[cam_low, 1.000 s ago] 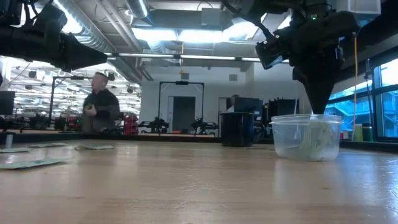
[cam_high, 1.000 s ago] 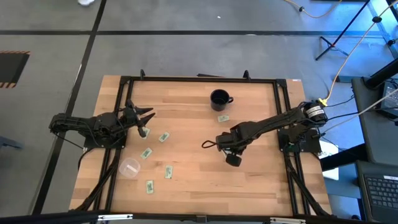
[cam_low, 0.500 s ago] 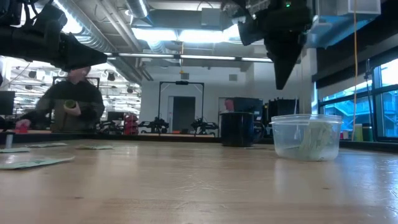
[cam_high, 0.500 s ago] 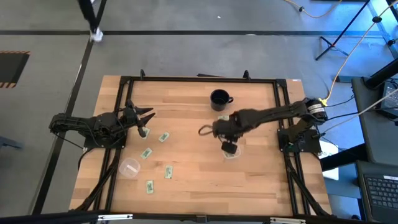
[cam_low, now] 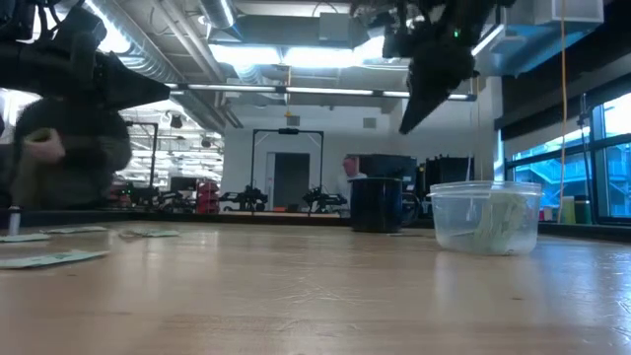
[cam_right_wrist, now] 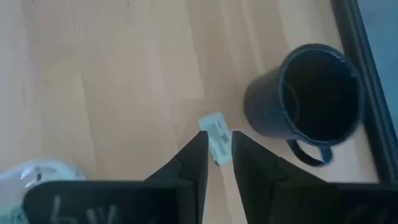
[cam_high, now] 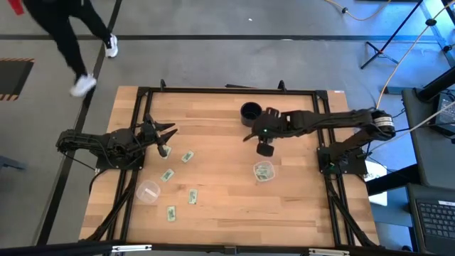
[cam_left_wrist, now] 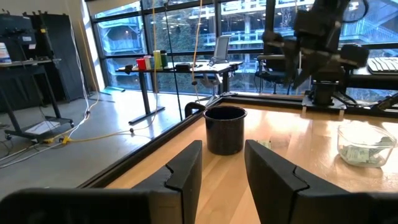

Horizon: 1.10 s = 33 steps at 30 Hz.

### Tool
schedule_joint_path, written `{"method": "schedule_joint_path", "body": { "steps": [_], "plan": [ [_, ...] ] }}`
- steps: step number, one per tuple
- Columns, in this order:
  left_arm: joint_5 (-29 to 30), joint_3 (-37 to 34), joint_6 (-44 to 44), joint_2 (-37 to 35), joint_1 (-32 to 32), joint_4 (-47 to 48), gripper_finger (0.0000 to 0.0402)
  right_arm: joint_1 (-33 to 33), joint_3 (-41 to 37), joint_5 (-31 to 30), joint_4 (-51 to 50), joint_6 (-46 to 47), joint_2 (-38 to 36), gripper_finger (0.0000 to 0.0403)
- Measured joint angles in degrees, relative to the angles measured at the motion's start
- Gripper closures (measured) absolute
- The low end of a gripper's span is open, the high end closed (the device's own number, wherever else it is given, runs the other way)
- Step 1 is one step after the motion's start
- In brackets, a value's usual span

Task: Pick and place Stevia / Truvia into bins
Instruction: Put the stevia packet into the right transparent container

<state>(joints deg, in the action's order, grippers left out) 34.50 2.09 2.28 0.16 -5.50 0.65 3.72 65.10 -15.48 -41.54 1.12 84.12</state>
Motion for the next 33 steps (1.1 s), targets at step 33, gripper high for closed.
{"method": "schedule_joint_path", "body": {
  "steps": [33],
  "plan": [
    [0.22,0.0,0.02,0.0,-0.02,0.02,0.0286,6.14,-20.48,-1.45,14.47,-3.67,0.1,0.0192]
  ]
}}
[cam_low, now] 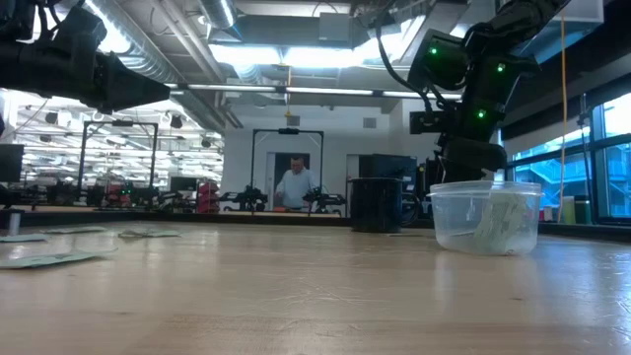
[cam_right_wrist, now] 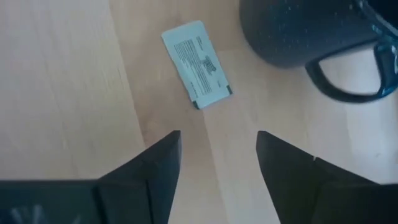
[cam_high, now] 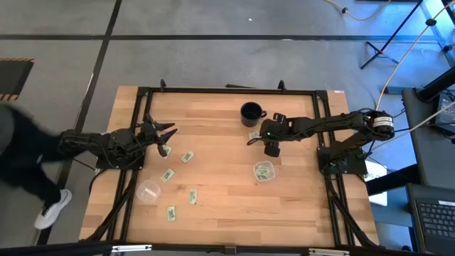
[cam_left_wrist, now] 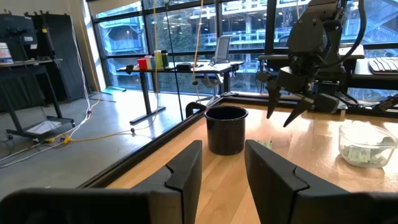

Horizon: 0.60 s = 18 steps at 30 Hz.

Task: Pick and place Stevia / Truvia into bins
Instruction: Put the stevia packet into the right transparent container

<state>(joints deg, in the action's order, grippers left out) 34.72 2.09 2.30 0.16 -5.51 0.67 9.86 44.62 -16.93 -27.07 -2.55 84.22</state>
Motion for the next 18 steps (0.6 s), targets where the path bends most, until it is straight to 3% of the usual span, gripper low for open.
{"method": "schedule_joint_path", "body": {
  "steps": [8,18],
  "plan": [
    [0.01,0.0,0.0,-0.02,0.01,0.0,0.0286,-0.05,0.0,-0.53,4.38,-12.89,0.01,0.0208],
    [0.02,0.0,4.91,0.0,0.01,0.0,0.0286,-0.06,0.0,-0.39,5.27,-16.01,3.04,0.0209]
  ]
}}
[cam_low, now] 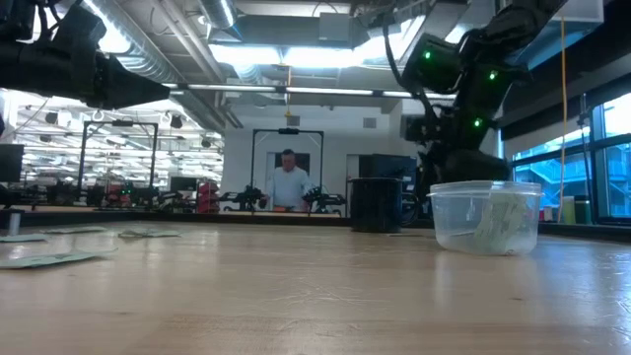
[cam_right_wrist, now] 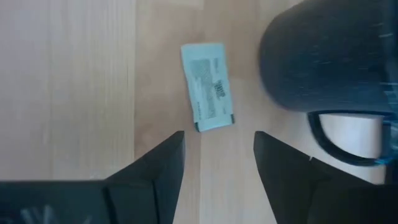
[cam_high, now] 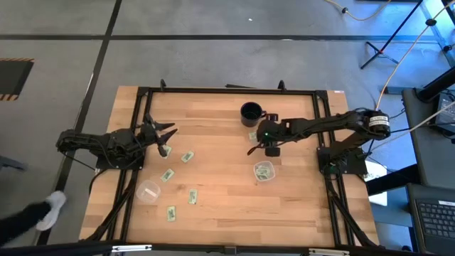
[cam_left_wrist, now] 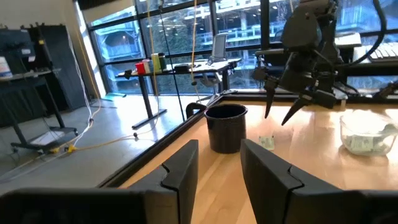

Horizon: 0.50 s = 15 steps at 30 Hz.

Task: Pick and place Stevia / Truvia into bins
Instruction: Put the stevia packet into the right transparent container

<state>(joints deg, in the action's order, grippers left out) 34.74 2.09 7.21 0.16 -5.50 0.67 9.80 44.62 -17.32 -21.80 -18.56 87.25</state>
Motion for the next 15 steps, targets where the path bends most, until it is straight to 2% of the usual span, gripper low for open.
{"method": "schedule_joint_path", "body": {
  "steps": [15],
  "plan": [
    [0.27,0.0,1.56,-0.02,0.0,0.0,0.0286,-0.83,0.02,-0.64,5.96,-3.49,6.92,0.0209]
  ]
}}
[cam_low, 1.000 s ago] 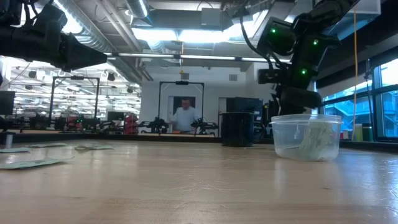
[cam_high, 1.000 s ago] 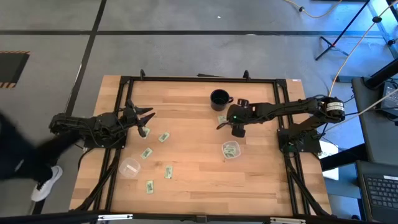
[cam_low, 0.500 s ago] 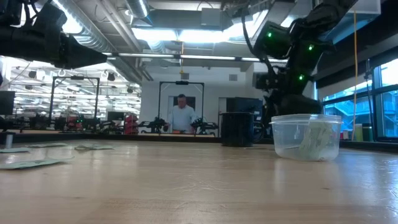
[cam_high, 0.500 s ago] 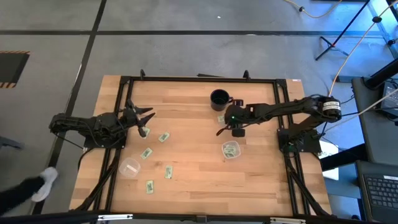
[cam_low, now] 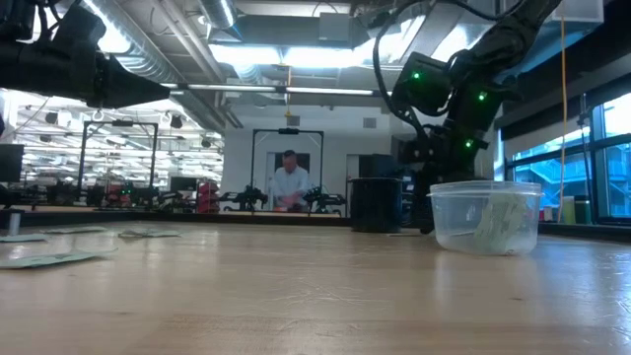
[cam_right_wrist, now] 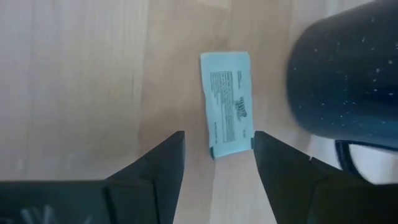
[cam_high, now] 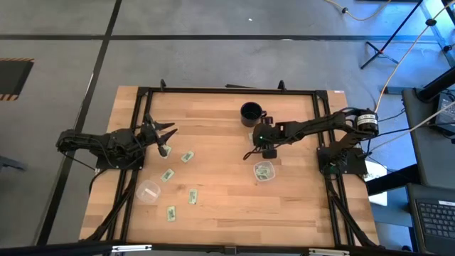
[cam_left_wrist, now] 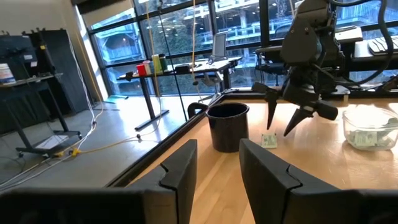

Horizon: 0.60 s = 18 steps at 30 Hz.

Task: Pick and place Stevia / Truvia into bins
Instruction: Put the stevia packet into the right transparent container

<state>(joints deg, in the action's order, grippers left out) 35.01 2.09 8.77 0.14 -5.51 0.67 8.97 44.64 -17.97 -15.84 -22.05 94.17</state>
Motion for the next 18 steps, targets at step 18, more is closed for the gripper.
{"method": "schedule_joint_path", "body": {
  "steps": [18],
  "plan": [
    [0.17,0.0,0.01,0.0,0.0,0.0,0.0286,2.97,0.0,1.35,-0.21,-2.56,0.0,0.0209]
  ]
}}
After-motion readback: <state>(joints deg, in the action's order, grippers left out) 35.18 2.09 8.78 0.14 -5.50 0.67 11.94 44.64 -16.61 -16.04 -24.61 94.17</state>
